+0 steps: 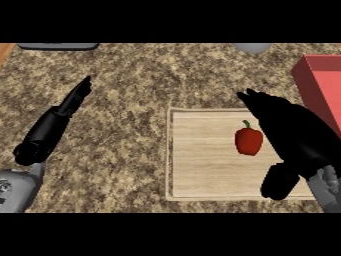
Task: Pick the bell pepper from the tray and place it in the cardboard box
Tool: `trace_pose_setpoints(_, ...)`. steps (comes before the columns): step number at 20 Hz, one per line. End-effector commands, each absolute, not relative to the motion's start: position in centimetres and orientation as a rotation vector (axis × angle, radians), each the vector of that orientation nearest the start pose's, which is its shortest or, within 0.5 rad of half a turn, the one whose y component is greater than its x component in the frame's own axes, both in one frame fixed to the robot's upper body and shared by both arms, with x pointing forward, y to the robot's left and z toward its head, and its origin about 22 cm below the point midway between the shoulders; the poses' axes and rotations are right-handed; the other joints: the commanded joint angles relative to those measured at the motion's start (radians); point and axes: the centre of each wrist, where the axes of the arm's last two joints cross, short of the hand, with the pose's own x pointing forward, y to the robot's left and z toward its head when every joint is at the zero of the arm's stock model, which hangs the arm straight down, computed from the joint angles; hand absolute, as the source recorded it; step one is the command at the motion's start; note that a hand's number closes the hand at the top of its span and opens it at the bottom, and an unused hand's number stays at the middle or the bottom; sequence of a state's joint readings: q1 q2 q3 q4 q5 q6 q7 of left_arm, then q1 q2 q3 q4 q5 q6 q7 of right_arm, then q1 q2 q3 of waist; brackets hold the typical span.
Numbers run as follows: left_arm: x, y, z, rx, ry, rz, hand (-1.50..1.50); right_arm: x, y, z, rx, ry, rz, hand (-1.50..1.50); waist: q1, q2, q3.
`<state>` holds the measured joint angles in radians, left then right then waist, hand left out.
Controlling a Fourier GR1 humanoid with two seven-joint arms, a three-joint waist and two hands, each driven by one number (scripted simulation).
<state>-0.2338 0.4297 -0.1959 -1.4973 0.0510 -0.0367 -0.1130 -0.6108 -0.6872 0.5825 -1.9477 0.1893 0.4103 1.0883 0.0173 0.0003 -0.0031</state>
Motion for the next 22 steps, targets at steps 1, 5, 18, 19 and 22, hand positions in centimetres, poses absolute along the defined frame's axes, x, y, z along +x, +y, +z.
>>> trace_pose_setpoints(1,28.7,26.9,6.7,0.093,-1.737,-0.542,0.0,25.5,-13.6,18.2,-0.889,-0.867,1.314,-1.5,-0.003,-0.003,0.002)
trace_pose_setpoints(5,30.1,27.9,6.9,0.101,-1.74,-0.529,0.0,26.6,-13.9,17.3,-0.951,-0.838,1.324,-1.5,-0.016,0.0,0.002)
trace_pose_setpoints(18,28.7,27.1,6.4,0.094,-1.75,-0.53,0.0,28.0,-12.1,13.4,-1.034,-0.753,1.334,-1.5,-0.013,-0.003,0.002)
trace_pose_setpoints(19,28.5,28.0,7.3,0.099,-1.745,-0.546,0.0,29.3,-13.4,14.7,-1.025,-0.745,1.317,-1.5,-0.012,-0.003,0.003)
trace_pose_setpoints(22,29.8,26.3,7.0,0.081,-1.749,-0.534,0.0,27.9,-13.1,11.9,-1.033,-0.742,1.342,-1.5,-0.021,-0.002,0.003)
